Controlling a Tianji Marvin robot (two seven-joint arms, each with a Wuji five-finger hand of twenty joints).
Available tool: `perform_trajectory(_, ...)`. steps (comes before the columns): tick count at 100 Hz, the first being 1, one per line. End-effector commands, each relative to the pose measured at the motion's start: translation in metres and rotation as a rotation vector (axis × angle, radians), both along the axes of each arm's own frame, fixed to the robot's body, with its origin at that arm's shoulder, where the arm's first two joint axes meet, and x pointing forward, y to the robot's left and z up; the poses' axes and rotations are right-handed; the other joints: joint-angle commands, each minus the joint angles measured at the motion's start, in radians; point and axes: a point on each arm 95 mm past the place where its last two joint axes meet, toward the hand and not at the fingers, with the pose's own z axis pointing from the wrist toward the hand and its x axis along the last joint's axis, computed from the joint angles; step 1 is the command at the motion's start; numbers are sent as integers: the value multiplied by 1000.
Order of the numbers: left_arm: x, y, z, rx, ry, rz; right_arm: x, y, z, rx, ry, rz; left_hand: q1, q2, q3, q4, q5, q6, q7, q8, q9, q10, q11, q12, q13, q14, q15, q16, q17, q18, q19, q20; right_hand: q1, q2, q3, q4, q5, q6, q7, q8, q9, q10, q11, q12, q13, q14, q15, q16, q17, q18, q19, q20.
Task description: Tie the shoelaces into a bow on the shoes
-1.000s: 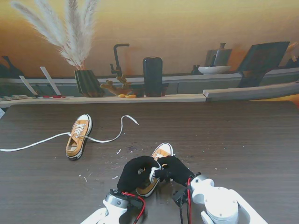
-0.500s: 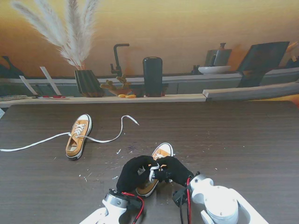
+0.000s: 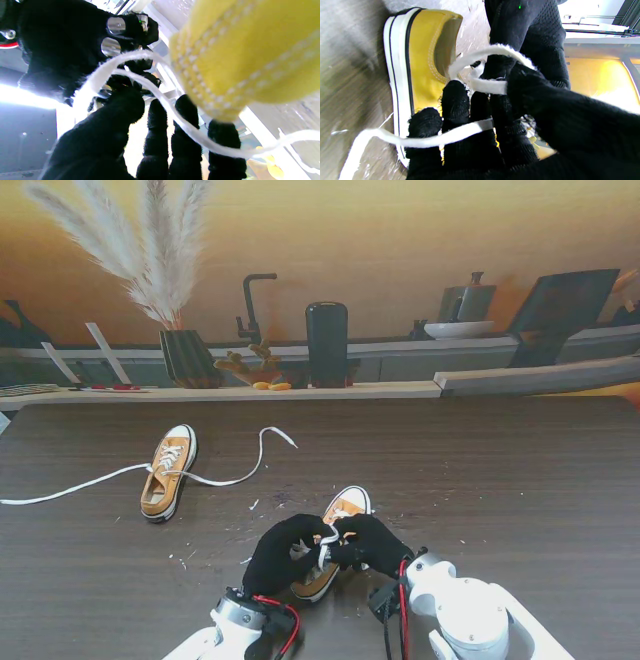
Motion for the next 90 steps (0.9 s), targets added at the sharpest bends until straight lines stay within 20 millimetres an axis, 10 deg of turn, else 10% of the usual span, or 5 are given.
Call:
perform_trajectory(1, -9, 3, -12, 28, 25, -4, 1, 4, 5, 11, -12, 16, -78, -43, -147, -78, 26, 140, 111, 22, -19, -29, 21, -24, -3, -30, -10, 33, 6, -49, 7, 11, 20, 4, 7, 20, 3, -107, -9, 25, 5, -35, -5, 11, 7, 0, -6, 11, -4, 7, -1, 10)
perform_trajectory(90, -3, 5, -9, 46, -24, 26, 0, 5, 7, 45, 82, 91, -15, -38, -194, -98, -19, 156, 206, -25, -8, -36, 18, 25, 9, -41, -28, 12, 19, -56, 17, -19, 31, 16, -9, 30, 4, -82, -19, 38, -21, -31, -42, -10, -39, 24, -171, -43, -93, 41, -179, -72)
